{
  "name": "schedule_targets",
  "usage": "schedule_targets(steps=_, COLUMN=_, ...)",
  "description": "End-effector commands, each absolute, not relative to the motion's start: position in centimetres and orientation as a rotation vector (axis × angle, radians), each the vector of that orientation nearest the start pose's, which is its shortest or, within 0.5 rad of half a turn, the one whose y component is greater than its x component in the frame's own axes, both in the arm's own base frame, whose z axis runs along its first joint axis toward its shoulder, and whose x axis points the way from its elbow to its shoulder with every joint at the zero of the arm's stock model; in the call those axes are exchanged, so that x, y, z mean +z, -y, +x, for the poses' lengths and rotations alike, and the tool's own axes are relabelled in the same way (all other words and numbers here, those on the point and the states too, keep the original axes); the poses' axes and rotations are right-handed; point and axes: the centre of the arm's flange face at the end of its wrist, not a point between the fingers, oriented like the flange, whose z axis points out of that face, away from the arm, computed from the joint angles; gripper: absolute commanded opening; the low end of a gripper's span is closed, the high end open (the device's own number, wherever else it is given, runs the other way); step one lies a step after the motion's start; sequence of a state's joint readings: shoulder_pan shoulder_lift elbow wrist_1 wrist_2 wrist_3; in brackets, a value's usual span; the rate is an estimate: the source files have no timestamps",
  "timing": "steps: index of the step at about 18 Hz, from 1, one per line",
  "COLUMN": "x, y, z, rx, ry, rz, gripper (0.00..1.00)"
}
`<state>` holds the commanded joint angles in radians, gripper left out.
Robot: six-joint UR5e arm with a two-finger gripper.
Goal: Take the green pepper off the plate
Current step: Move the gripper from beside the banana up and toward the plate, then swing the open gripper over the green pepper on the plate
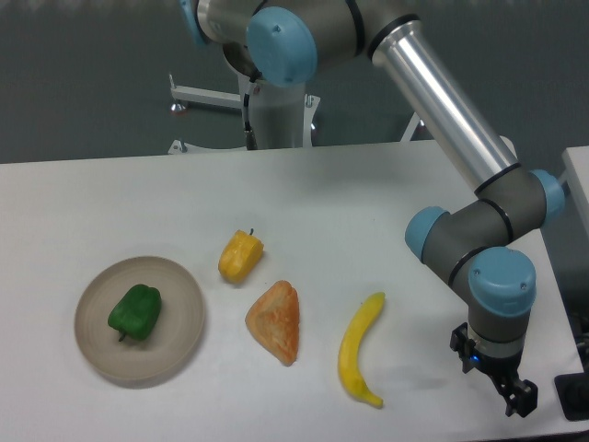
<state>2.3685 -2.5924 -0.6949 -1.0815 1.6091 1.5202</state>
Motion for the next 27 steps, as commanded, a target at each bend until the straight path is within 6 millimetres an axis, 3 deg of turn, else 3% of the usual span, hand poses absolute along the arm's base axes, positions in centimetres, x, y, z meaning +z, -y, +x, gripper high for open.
schedule_targets(steps=6, x=27.4, y=-70.3, z=-53.4, rx=0.496, ry=-1.015, rz=-2.819, gripper=1.0)
schedule_targets(steps=13, x=30.1, y=-70.0, z=-50.6, rx=0.407, ry=-0.816, rz=-2.838, gripper=1.0)
schedule_targets(steps=15, x=31.3, y=-70.6, z=-48.4, rx=0.382, ry=-0.719, rz=-2.842, gripper=1.0)
schedule_targets(steps=18, x=32.9, y=-69.9, z=-44.9, rx=0.315, ry=-0.594, rz=-2.858, gripper=1.0)
schedule_targets(steps=19, x=33.7, y=-70.0, z=-42.9, rx=0.302, ry=-0.573, rz=-2.861, gripper=1.0)
schedule_targets(steps=23, x=34.9, y=-68.8, z=-36.5, rx=0.232, ry=-0.449, rz=-2.902, gripper=1.0)
schedule_targets(steps=27, x=35.6, y=-68.0, z=-31.5, rx=0.149, ry=-0.268, rz=-2.914, gripper=1.0)
